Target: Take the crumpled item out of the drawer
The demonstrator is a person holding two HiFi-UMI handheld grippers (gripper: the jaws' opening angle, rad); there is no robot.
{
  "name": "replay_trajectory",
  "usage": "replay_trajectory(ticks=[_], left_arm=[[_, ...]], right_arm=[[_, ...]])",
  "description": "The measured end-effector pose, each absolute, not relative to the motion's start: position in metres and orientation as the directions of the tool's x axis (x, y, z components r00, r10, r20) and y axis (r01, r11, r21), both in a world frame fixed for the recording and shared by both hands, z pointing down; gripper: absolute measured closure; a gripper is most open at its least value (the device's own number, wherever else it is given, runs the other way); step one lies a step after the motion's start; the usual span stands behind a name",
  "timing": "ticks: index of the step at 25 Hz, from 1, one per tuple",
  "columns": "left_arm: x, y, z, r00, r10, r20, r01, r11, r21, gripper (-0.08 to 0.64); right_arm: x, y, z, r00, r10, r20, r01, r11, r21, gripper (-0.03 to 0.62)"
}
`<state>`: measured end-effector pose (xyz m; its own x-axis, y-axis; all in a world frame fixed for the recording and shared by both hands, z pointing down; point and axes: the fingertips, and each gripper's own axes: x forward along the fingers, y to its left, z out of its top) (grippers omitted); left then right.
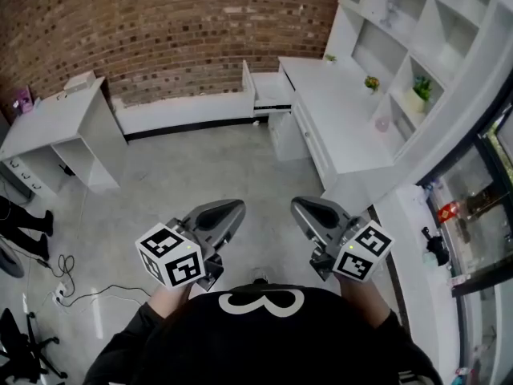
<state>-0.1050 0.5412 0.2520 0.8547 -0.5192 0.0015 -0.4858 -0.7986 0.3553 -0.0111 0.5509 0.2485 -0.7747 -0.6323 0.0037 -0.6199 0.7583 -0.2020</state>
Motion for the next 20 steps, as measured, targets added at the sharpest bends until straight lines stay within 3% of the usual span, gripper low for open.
replay_trajectory(ticks=[8,15,17,20], left_arm=[[-0.099,0.535,0.254,0.858,-0.513,0.015,-0.485,-0.8,0.353,0.557],[-0.098,0.514,0.259,0.851,-0.525,0.034,-0.503,-0.792,0.346,0.557],[-0.101,0.504,0.262,0.846,-0.531,0.044,-0.512,-0.787,0.344,0.557],[-0.102,0.486,0.266,0.838,-0.542,0.064,-0.528,-0.776,0.346,0.557]], right_arm=[[0.009,0.537,0.254,-0.706,-0.708,0.016,-0.697,0.691,-0.193,0.569],[0.018,0.514,0.253,-0.689,-0.725,-0.004,-0.714,0.679,-0.17,0.41],[0.02,0.503,0.255,-0.684,-0.729,-0.011,-0.717,0.676,-0.169,0.39],[0.025,0.484,0.256,-0.672,-0.74,-0.013,-0.731,0.666,-0.144,0.301]])
